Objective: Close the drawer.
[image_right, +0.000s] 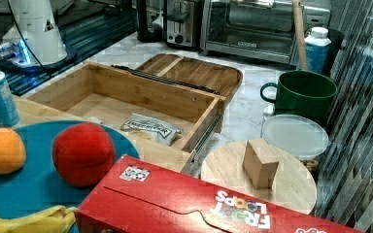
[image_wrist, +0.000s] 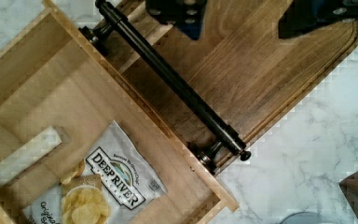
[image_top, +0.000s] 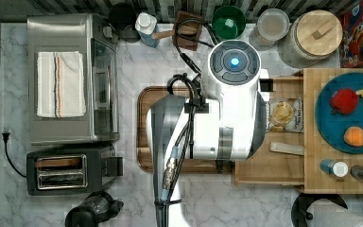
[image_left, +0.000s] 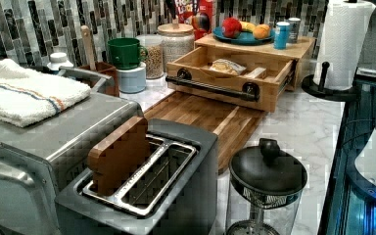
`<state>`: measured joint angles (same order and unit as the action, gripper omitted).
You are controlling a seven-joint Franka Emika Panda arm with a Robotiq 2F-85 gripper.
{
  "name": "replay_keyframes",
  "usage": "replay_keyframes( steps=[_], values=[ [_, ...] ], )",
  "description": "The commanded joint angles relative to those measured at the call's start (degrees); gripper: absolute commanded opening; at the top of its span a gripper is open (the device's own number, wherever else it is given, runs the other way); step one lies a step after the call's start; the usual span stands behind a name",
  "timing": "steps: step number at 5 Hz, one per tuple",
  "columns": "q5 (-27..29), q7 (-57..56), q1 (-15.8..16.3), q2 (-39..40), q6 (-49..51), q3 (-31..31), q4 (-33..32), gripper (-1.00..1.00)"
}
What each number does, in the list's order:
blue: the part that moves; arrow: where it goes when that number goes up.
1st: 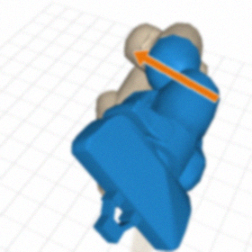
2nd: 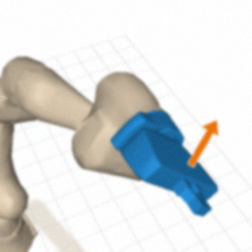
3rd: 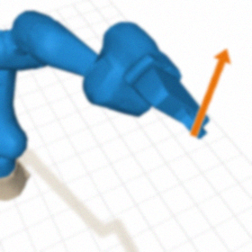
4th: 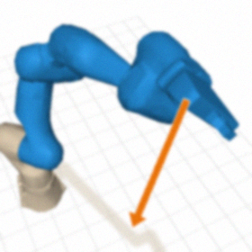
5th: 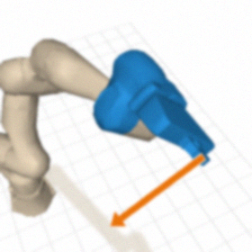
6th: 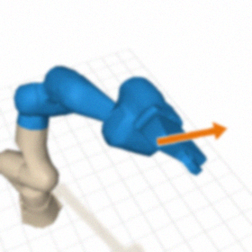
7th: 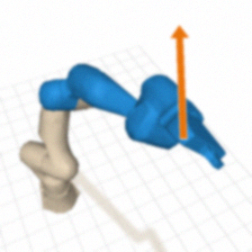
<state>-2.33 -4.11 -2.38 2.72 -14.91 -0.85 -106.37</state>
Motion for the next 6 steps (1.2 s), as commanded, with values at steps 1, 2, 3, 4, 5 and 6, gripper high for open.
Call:
replay_keyframes(
  steps=[1, 2, 3, 4, 5, 6],
  values=[
    [-0.05, -0.73, -0.11, 0.30, -0.11, 0.11, -0.05, -1.00],
    [-0.54, -8.05, -0.68, -2.70, -6.81, 0.32, -6.87, 1.00],
    [1.88, -10.56, 0.69, -1.69, -5.25, 2.17, -6.51, 1.00],
    [3.26, -14.80, 2.73, -3.45, -10.49, 4.25, -11.53, 1.00],
    [3.70, -18.98, 4.21, -2.24, -10.86, 6.50, -12.75, 1.00],
    [4.12, -24.14, 4.47, -1.52, -13.05, 8.39, -15.28, 1.00]
  ],
)
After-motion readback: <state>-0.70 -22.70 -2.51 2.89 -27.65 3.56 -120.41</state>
